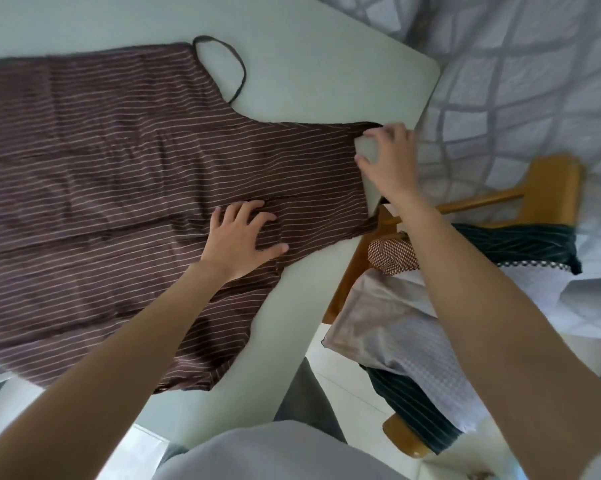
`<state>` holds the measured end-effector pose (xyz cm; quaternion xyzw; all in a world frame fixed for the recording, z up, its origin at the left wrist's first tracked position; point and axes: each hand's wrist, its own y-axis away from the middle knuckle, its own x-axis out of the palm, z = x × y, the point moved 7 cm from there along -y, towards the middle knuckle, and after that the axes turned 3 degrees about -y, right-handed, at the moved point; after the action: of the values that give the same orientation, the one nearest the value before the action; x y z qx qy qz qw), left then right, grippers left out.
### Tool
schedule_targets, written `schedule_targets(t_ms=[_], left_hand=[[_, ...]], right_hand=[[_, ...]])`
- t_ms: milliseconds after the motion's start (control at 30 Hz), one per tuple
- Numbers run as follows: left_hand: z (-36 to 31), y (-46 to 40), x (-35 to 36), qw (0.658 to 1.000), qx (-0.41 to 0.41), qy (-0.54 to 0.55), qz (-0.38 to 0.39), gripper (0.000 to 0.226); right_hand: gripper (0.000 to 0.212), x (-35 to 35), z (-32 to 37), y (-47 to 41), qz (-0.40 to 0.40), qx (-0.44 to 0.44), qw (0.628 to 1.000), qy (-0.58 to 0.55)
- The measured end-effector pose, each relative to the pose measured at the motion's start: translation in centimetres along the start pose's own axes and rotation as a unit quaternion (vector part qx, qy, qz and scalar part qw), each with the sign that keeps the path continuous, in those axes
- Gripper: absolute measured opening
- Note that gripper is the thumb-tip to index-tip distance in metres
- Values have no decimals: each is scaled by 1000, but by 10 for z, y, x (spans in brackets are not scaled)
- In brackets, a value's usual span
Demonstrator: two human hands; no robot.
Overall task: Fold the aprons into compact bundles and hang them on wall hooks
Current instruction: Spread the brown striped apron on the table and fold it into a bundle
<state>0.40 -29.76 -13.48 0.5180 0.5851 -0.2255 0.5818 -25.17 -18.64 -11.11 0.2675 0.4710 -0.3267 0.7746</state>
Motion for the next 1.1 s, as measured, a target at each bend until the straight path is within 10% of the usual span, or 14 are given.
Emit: schedule_targets(t_ms=[267, 433, 667, 933, 1100], left_hand=[[-5, 11, 4, 999, -17, 36, -15, 64], [-4, 48, -2, 998, 14, 20, -56, 65], [61, 172, 8, 991, -81, 86, -61, 52], [115, 277, 57, 984, -136, 96, 61, 56], [127, 300, 68, 995, -83, 50, -17, 55]], right_hand=[[53, 26, -3, 114, 25, 89, 969, -227], [57, 28, -15, 122, 10, 107, 993, -50], [39, 31, 59, 173, -37, -67, 997, -17], [22, 125, 204, 298, 248, -330, 910, -40], [26, 142, 213, 333, 217, -321, 920, 60]])
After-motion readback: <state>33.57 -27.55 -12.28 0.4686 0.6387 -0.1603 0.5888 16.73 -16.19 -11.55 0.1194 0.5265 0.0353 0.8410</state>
